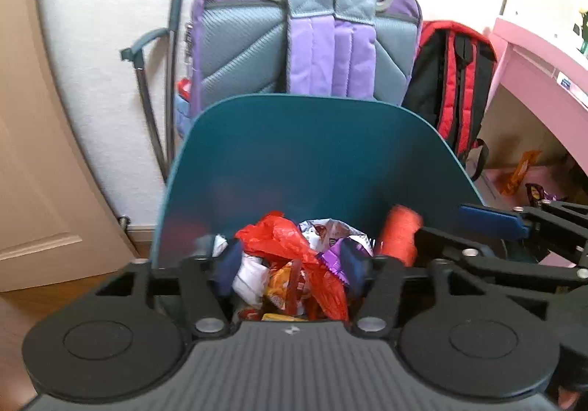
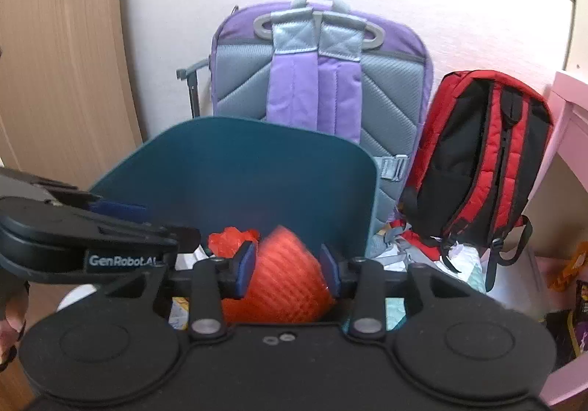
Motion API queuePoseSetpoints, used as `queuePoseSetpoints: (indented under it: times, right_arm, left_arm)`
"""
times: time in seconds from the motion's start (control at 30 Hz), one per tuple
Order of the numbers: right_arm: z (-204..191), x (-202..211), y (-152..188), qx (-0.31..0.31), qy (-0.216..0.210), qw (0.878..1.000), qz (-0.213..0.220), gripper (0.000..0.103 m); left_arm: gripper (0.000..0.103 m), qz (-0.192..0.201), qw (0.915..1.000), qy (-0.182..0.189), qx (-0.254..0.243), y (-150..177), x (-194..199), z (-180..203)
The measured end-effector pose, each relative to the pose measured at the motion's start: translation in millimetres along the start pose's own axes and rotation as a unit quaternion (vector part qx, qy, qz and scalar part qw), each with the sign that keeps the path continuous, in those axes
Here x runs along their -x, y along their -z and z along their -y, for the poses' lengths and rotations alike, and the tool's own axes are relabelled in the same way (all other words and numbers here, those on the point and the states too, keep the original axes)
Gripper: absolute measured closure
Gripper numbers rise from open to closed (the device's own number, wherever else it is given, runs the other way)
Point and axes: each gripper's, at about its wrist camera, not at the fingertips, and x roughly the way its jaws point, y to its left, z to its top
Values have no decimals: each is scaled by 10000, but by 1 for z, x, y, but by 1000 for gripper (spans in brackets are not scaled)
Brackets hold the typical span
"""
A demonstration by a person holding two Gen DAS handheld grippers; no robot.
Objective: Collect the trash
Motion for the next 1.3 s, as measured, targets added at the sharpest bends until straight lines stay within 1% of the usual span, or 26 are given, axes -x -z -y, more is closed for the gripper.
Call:
queuePoseSetpoints:
  times: [0.07, 0.27, 0.33, 0.6, 0.7, 0.77, 1.0, 1.07, 1.1, 1.13, 1.2, 1.3]
  right_arm:
    - [2, 10, 0, -74, -66, 9999, 57, 56]
    - [1, 47, -2, -159, -211, 9992, 305, 52]
    - [-1, 63, -2, -166, -258, 9986, 424, 51]
    - [-10, 124, 0, -111, -183, 9960, 865, 50]
    - [-10, 143, 2, -114, -206, 9946, 1006, 49]
    - [-9, 156, 6, -138, -247, 9936, 1093, 49]
    - [-8, 192, 20, -123, -370, 9908, 1297, 49]
    - [-7, 201, 26, -136, -416, 9900, 1341, 49]
    - [-7, 205, 29, -153, -437, 9897, 1356, 49]
    - [-6, 209, 32, -182, -469, 9892, 1380, 49]
    - [-5, 214, 37, -212, -516, 9885, 1407, 49]
    - [-5, 223, 45, -237, -586, 9875, 1444, 49]
  left_arm:
    - [37, 67, 10000, 50, 49, 2, 10, -1]
    - [36, 269, 9996, 76, 48, 8, 46, 3]
    - [29, 372, 9993, 64, 23, 11, 61, 5]
    - [29, 850, 9962, 160, 38, 22, 125, 13]
    - [20, 1037, 9944, 194, 39, 30, 147, 17]
    - [20, 1179, 9928, 197, 1, 37, 160, 21]
    - [17, 1460, 9891, 136, -123, 62, 194, 31]
    - [12, 1543, 9878, 99, -154, 70, 203, 33]
    - [5, 1575, 9874, 74, -154, 73, 207, 34]
    - [2, 1624, 9866, 50, -141, 77, 211, 35]
    - [2, 1746, 9846, 59, -115, 85, 220, 36]
    - [2, 1802, 9836, 103, -69, 96, 230, 39]
